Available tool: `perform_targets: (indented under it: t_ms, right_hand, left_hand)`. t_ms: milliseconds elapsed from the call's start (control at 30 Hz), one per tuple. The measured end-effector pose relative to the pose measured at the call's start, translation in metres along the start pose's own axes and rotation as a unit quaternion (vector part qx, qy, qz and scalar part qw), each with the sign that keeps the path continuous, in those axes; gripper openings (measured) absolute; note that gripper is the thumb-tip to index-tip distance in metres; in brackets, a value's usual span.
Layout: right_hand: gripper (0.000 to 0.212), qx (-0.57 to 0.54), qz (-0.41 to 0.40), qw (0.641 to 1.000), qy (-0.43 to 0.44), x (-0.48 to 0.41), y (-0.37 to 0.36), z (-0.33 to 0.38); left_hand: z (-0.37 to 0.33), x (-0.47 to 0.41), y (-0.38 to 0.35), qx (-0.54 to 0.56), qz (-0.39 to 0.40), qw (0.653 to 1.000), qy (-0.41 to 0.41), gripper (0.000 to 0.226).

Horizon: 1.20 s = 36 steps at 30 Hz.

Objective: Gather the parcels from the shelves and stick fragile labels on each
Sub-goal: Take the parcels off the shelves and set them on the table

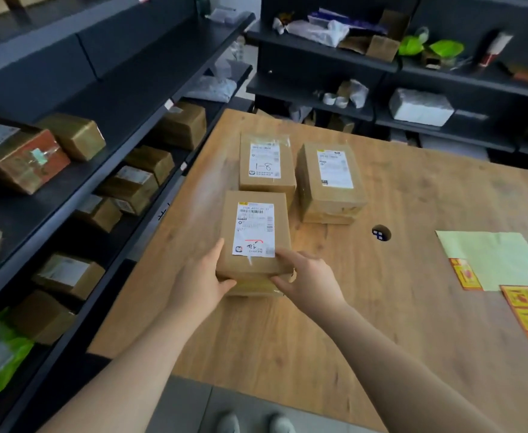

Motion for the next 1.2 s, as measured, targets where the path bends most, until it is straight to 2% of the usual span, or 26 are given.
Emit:
perform_targets:
  t_ms: [267,367,567,700,833,1000,1100,1200]
  right_hand:
    - [0.048,0.042,0.039,0.998,0.035,-0.003,-0.014,-0.007]
    - [0.045,0.084,0.021,0.994,0.063,-0.002,-0.007,-0.001]
    - [0.037,0.114,-0.016,0.973,0.201,0.008,0.018,0.042]
    - [0.027,0.107,-0.031,0.943,0.314,0.024,0.028,0.092]
    - [0.022,0.073,-0.022,0.907,0.415,0.054,0.025,0.148]
    - [0.028,0.027,-0.011,0.842,0.539,0.115,0.009,0.226]
    - [0.022,0.004,0.024,0.802,0.596,0.163,-0.006,0.273]
    - [0.028,-0.024,0.053,0.759,0.649,0.221,-0.022,0.32]
  left_hand:
    - [0.002,0.006,-0.012,-0.071,0.017,0.997,0.005,0.081]
    - [-0.005,0.012,-0.006,-0.106,0.023,0.994,0.009,0.074]
    - [-0.032,0.052,0.044,-0.179,-0.083,0.98,-0.014,0.047]
    - [-0.041,0.099,0.084,-0.198,-0.168,0.966,0.003,0.03]
    - [-0.034,0.159,0.123,-0.21,-0.232,0.948,0.065,0.028]
    - [-0.012,0.255,0.163,-0.227,-0.291,0.914,0.167,0.028]
    - [0.0,0.321,0.186,-0.242,-0.321,0.886,0.228,0.025]
    - [0.015,0.393,0.205,-0.259,-0.338,0.855,0.296,0.023]
Point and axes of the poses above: each hand's wrist, its own x-axis away from the middle knuckle, its own y-axis out of the back of the hand, z = x × y, the point moved 7 cm from there along -x, towards the middle knuckle, and after that the axes turned 3 degrees about -x, right-handed, at the moved point
